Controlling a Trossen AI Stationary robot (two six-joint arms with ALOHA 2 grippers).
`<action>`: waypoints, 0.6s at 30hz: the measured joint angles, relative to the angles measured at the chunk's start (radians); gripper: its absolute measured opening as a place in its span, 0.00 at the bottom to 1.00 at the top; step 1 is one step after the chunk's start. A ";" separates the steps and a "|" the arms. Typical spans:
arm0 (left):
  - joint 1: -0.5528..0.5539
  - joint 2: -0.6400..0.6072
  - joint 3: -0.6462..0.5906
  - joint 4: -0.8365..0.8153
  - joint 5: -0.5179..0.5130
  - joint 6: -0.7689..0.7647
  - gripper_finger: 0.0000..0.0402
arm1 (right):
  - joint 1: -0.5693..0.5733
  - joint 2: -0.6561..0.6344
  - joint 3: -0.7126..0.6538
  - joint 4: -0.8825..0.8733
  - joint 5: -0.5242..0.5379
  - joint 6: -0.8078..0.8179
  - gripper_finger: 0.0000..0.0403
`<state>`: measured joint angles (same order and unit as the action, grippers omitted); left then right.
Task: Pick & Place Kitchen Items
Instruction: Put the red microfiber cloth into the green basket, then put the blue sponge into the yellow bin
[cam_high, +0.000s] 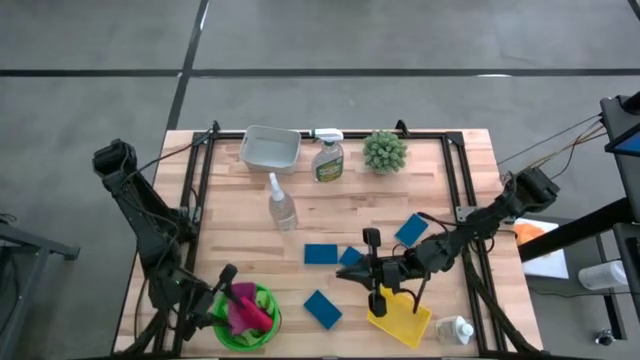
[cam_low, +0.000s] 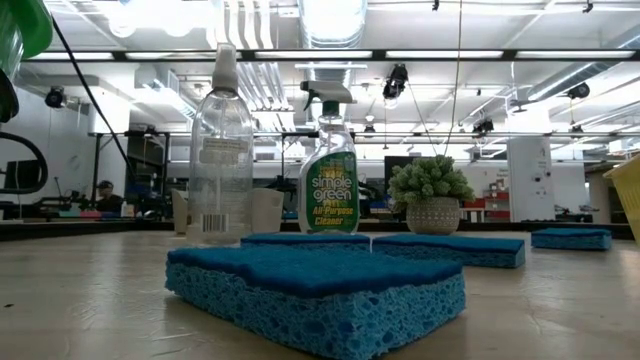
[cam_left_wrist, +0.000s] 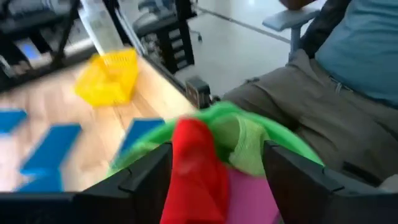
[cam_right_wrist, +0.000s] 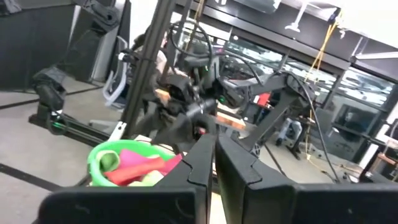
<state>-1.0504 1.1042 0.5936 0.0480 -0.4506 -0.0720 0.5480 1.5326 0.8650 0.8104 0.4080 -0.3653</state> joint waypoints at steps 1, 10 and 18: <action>0.000 -0.005 0.008 0.004 -0.014 0.028 0.63 | 0.000 0.000 0.000 0.000 0.001 0.000 0.05; 0.011 -0.061 -0.036 0.209 -0.278 0.217 0.63 | -0.003 0.000 0.000 -0.047 0.065 0.072 0.05; 0.068 -0.218 -0.273 0.469 -0.287 0.211 0.63 | -0.053 0.000 0.000 -0.250 0.138 0.204 0.05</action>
<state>-0.9822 0.8866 0.3209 0.5168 -0.7379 0.1392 0.4950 1.5330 0.8650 0.5604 0.5461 -0.1610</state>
